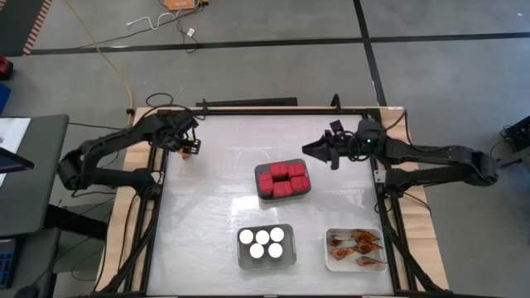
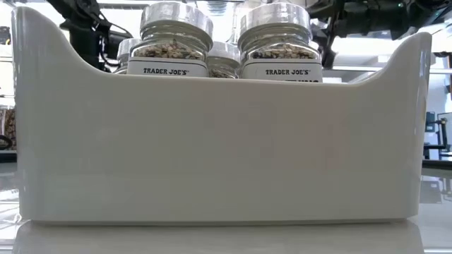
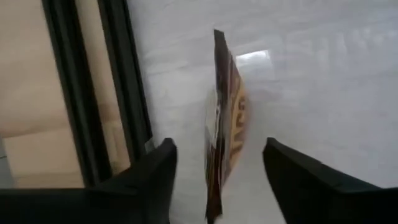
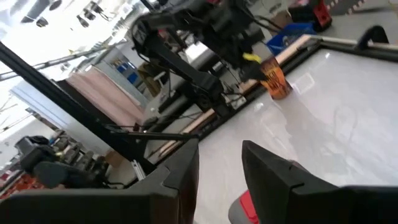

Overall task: Sort spices by type
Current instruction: Put the orange seasoning pack into the white bin

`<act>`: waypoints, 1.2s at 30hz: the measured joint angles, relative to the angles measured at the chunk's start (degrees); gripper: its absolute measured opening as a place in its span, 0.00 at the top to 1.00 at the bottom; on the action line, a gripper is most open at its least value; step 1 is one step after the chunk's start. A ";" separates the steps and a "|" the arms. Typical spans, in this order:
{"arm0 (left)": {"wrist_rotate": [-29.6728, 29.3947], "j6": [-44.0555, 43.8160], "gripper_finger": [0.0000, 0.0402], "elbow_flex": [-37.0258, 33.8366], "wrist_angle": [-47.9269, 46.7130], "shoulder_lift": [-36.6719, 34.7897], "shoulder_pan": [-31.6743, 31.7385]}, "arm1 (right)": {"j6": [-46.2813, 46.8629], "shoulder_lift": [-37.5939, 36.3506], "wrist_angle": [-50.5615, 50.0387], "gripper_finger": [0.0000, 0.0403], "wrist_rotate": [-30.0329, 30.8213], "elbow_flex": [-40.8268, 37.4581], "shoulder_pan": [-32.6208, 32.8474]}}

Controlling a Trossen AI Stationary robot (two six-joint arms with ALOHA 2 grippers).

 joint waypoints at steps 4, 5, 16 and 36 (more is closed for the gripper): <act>2.18 2.21 0.60 -1.87 3.34 0.02 0.71 | -0.68 -1.70 -0.03 0.63 0.00 0.00 -0.02; 3.07 2.93 0.66 -1.90 3.88 0.00 0.72 | -0.72 -1.92 -0.03 0.63 0.00 0.00 -0.10; 8.24 6.05 1.00 10.49 3.53 -0.89 -7.70 | -0.86 -2.28 -1.28 0.63 -0.10 0.00 -2.45; 1.92 15.39 1.00 65.04 -14.66 30.13 -36.07 | -24.72 3.02 -12.79 0.36 -1.96 13.01 2.86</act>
